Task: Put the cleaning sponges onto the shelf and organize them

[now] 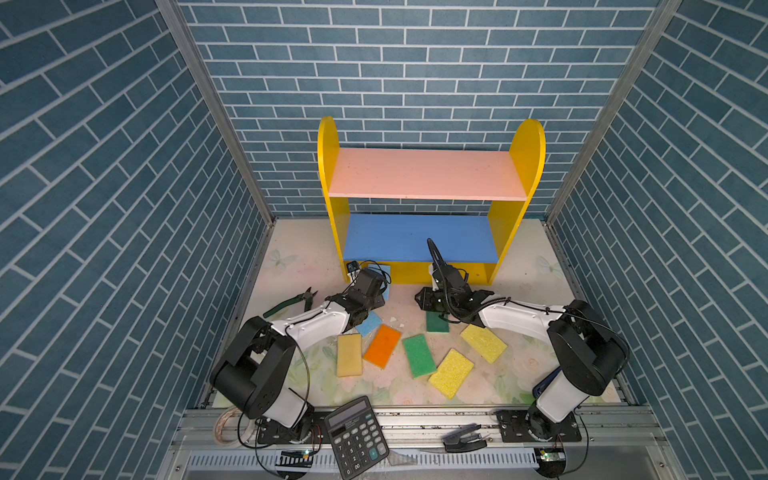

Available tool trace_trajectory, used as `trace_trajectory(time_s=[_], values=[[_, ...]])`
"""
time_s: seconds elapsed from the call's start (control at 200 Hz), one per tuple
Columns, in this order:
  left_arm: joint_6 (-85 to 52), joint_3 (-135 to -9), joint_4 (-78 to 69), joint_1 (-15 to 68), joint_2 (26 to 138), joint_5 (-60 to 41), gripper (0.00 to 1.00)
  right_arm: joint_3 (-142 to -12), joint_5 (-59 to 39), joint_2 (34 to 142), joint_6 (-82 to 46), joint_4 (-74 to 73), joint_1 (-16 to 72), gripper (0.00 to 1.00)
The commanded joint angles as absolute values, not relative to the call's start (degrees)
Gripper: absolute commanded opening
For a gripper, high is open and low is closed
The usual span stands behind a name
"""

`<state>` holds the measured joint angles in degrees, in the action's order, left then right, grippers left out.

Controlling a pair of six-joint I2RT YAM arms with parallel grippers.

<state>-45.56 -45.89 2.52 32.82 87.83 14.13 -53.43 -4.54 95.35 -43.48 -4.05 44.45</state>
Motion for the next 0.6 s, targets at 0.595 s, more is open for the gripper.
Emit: trace_trajectory(time_s=[0.595], values=[[-46.8,-47.9,-13.0,29.2,101.6,13.2,0.29,-50.1,-3.1,93.3,-43.2,-3.7,44.3,0.28]])
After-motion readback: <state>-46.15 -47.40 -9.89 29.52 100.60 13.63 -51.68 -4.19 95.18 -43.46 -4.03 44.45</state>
